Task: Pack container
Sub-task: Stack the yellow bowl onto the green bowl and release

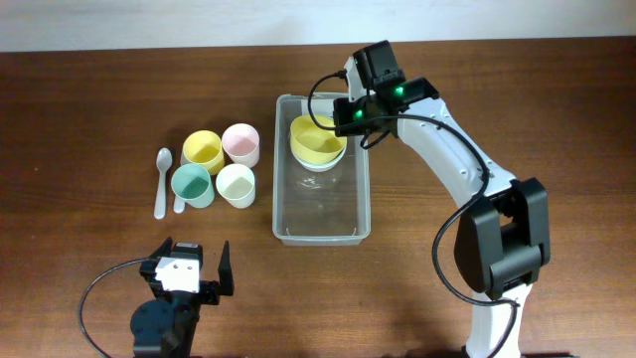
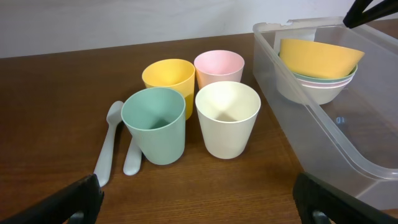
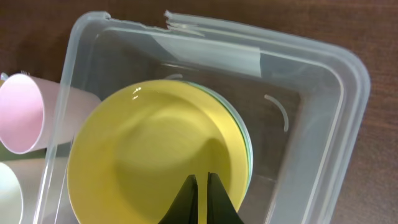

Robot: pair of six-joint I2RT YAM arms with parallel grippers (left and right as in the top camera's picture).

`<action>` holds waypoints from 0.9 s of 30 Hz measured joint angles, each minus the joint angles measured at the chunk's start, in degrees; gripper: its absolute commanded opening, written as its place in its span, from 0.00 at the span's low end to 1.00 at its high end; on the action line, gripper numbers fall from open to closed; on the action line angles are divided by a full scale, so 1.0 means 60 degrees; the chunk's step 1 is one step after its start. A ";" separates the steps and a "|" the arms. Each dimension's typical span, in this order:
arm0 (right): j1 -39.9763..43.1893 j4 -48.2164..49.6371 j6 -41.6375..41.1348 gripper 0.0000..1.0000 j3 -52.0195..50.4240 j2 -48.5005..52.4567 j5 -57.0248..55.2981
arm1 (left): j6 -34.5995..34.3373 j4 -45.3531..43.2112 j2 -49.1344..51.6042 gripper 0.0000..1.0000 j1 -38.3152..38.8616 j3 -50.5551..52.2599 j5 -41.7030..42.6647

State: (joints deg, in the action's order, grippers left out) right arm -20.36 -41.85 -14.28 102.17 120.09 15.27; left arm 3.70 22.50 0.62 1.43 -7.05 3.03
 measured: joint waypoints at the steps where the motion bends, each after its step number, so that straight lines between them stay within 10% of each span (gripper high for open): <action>1: 0.0000 -0.0036 -0.0004 0.04 0.0000 0.0000 0.0015 | 0.0000 0.0000 0.0000 1.00 0.0000 0.0000 0.0000; 7: -0.0142 -0.0317 0.0896 0.04 0.0000 0.0000 0.1246 | 0.0000 0.0000 0.0000 1.00 0.0000 0.0000 0.0000; 11: -0.0561 -0.0346 0.1231 0.31 0.0000 0.0000 0.1574 | 0.0000 -0.0004 0.0000 1.00 0.0000 0.0000 0.0000; 27: -0.1009 -0.0790 0.2645 0.12 -0.0011 0.0098 0.1534 | -0.0004 -0.0004 0.0000 1.00 0.0000 0.0000 0.0000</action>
State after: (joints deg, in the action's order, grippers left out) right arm -26.41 -46.59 1.58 102.10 120.68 24.47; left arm 3.68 22.48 0.62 1.43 -7.05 3.03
